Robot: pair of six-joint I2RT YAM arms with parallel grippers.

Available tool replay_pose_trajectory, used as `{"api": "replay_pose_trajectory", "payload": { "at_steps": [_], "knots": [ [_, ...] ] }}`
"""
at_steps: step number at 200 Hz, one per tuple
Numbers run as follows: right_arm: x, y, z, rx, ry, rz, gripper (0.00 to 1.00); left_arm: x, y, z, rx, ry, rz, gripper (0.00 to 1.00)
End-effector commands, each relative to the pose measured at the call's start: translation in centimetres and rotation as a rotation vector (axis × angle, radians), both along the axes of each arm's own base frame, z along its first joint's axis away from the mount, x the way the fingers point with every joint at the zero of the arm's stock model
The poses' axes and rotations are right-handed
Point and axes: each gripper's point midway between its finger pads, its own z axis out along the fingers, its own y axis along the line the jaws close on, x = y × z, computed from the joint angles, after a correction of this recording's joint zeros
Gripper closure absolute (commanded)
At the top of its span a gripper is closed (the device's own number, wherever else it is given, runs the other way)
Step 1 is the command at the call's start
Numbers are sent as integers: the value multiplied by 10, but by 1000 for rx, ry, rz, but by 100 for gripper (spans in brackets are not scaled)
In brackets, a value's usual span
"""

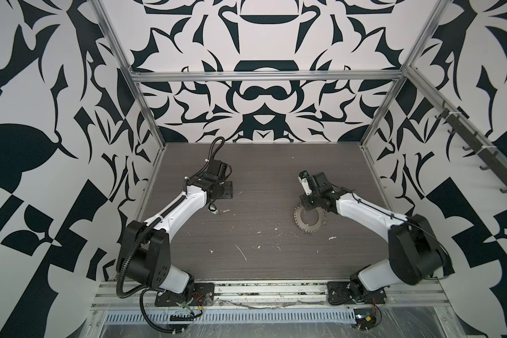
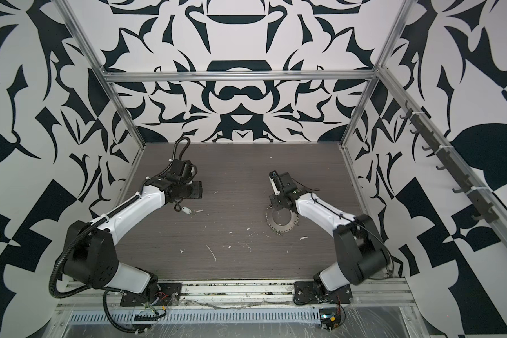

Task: Remove the keys from the keyring

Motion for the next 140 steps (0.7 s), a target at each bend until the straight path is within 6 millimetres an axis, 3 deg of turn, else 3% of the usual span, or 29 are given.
{"api": "replay_pose_trajectory", "payload": {
  "at_steps": [1, 16, 26, 30, 52, 67, 85, 113, 140],
  "knots": [
    [24, 13, 10, 64, -5, 38, 71, -6, 5, 14, -1, -20, -3, 23],
    [31, 9, 18, 60, -8, 20, 55, -6, 7, 18, 9, -37, -6, 16],
    [35, 2, 29, 60, -37, -5, 20, -6, 9, 22, 19, -51, -6, 5],
    [36, -1, 35, 60, -51, -19, 18, -5, 10, 24, 22, -58, -7, 0],
    [39, -35, 64, 60, -150, -141, 2, 0, 19, 36, 65, -103, 4, 1],
    [38, -62, 81, 55, -260, -219, 1, 5, 27, 49, 97, -168, 27, 1],
    [29, -97, 87, 36, -398, -313, 1, 10, 35, 67, 121, -282, 41, 1],
    [11, -120, 78, 79, -521, -376, 1, 9, 43, 96, 125, -551, 23, 1],
    [1, -132, 70, 84, -671, -414, 1, -5, 57, 101, 137, -812, 41, 1]
  ]
}}
